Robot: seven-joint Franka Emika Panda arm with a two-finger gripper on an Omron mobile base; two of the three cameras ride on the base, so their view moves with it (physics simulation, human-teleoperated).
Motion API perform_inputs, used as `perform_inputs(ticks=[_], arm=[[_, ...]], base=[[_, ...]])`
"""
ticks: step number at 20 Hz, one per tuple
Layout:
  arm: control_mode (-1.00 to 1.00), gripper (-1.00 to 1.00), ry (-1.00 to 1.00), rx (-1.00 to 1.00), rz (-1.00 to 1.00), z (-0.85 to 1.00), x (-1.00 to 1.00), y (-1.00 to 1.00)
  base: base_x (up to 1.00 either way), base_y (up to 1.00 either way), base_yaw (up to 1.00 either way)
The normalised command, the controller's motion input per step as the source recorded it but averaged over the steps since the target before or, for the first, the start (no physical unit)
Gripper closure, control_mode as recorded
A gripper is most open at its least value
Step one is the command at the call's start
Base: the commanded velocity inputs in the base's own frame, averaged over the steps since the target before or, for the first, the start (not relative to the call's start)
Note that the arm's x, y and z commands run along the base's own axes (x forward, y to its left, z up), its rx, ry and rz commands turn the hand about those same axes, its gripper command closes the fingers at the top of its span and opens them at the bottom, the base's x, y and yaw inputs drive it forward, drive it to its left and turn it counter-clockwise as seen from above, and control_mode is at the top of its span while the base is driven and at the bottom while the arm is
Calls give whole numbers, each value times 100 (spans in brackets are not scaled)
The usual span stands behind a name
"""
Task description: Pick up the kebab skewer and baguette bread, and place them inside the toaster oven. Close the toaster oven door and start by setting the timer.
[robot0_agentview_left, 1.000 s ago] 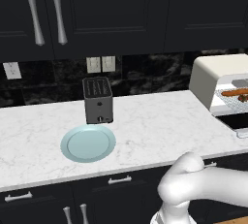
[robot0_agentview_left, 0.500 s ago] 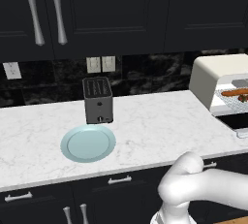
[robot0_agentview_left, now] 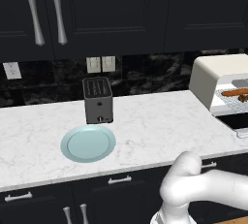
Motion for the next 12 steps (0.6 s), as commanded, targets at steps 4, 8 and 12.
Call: perform_inputs(ticks=[4,8,12], arm=[[-100,-100,-23,-15,11,-41,-23,4],[-100,-100,-22,-11,-9,-29,-6,19],[-100,-100,-19,-14,-16,-15,1,12]], base=[[0,0,0],[0,0,0],[0,0,0]])
